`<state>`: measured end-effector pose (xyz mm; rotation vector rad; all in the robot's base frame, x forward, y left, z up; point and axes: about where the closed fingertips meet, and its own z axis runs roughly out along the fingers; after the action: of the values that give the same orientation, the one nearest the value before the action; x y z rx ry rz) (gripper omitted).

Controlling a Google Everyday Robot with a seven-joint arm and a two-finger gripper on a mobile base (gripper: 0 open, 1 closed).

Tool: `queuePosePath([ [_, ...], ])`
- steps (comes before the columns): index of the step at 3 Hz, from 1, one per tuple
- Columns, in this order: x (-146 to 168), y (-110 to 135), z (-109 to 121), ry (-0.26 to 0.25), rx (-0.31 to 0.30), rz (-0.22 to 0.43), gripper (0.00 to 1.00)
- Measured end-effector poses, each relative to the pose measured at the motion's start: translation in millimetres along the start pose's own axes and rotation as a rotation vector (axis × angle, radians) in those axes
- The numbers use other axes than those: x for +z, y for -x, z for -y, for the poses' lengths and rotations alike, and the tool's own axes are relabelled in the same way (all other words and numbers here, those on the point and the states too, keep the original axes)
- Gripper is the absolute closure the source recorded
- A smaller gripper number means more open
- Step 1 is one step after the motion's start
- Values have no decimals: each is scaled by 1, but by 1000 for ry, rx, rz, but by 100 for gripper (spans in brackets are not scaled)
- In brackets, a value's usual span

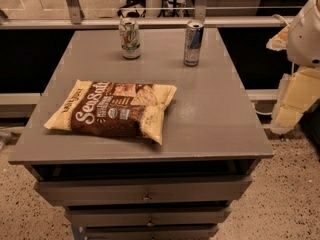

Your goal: Pick 7up can

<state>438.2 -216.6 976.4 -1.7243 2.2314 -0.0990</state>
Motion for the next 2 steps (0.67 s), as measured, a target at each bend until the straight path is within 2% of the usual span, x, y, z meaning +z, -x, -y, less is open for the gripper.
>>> queuePosePath([
  [1,0,0,0,0,0,0,0],
  [2,12,19,13,-3,-23,45,0],
])
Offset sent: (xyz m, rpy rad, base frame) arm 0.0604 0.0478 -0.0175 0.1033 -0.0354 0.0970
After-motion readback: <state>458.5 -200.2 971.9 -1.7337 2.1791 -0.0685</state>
